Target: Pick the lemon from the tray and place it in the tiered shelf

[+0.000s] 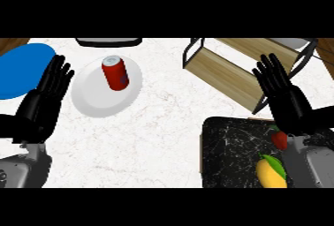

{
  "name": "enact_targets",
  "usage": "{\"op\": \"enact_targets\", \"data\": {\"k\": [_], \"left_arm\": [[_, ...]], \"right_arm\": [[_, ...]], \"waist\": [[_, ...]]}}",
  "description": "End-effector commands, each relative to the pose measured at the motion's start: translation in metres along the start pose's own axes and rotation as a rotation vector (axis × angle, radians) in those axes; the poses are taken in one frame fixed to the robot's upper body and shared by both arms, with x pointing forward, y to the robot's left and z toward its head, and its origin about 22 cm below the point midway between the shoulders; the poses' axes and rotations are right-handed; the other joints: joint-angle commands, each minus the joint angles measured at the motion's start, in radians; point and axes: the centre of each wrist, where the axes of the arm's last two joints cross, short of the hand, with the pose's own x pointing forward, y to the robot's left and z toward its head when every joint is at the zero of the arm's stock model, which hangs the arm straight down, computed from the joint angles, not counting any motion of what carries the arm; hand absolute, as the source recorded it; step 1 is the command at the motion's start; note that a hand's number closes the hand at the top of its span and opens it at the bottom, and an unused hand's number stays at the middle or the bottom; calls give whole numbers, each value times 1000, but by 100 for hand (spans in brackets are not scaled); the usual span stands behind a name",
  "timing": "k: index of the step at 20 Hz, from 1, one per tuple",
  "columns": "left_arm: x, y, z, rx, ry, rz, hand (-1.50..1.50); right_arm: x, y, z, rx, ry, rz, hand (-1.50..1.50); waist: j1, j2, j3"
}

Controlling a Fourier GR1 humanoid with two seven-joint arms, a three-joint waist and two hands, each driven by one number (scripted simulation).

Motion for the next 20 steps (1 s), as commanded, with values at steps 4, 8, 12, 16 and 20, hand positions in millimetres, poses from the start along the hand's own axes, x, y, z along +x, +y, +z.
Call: {"op": "enact_targets", "data": {"k": [4,8,12,16,20], "left_arm": [[-15,19,17,122,50,-74,0],[-24,0,26,181,141,-42,0],[-28,1,26,169,131,-54,0],[-33,-4,29,172,128,-51,0],[-29,8,36,182,143,-50,0]], "right_arm": [[17,17,1,424,-36,-28,150],[11,-37,18,229,82,13,-150],[17,-55,28,452,-33,-213,-150],[63,-92,30,657,-73,-83,-150],[120,-102,33,839,-14,246,-150]], "waist": [[1,-9,-22],[-16,-8,-22],[-20,-8,-22],[-25,-9,-22],[-29,-15,-23]]}}
